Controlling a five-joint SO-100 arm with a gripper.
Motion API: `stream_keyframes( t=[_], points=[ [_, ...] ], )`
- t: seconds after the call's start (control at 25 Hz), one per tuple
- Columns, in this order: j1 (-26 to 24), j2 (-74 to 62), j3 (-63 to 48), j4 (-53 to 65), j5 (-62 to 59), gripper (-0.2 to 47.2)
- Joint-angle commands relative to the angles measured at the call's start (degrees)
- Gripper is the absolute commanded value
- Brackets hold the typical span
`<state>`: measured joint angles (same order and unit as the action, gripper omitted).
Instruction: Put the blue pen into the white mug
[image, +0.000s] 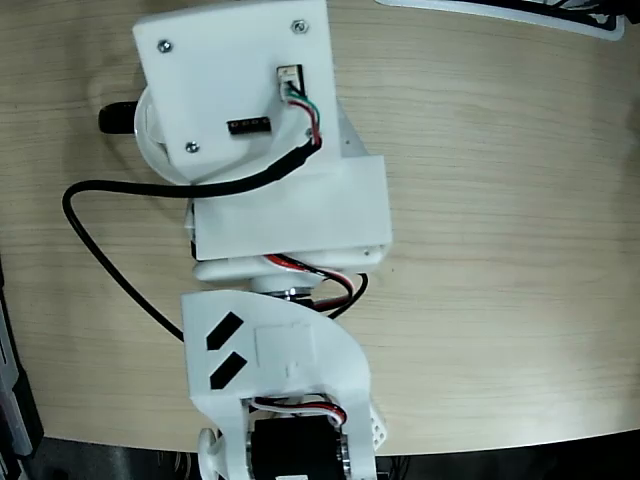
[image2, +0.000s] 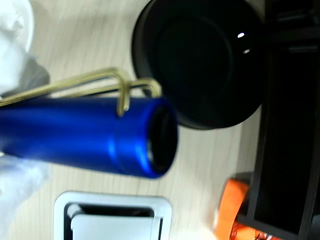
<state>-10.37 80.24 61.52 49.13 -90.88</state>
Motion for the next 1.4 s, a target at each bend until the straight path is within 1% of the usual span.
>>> stream_keyframes(
  t=[0.0, 0.12, 0.28, 0.52, 0.76, 0.88, 1.12, 1.36],
  points=[
    [-1.8, 6.8, 4.4, -4.7, 0.8, 1.8],
    [-2.8, 10.3, 12.7, -12.6, 0.8, 1.8],
    [-4.6, 12.8, 17.2, -16.2, 2.8, 1.8],
    [-6.9, 15.3, 27.3, -27.8, 2.8, 1.8],
    [-8.0, 16.0, 37.5, -38.6, 2.5, 1.8],
    [-8.4, 16.5, 44.2, -47.0, 2.5, 1.9],
    [-10.2, 19.9, 56.4, -60.0, 2.5, 1.9],
    [-12.2, 22.3, 66.2, -73.9, 2.6, 2.0]
  ],
)
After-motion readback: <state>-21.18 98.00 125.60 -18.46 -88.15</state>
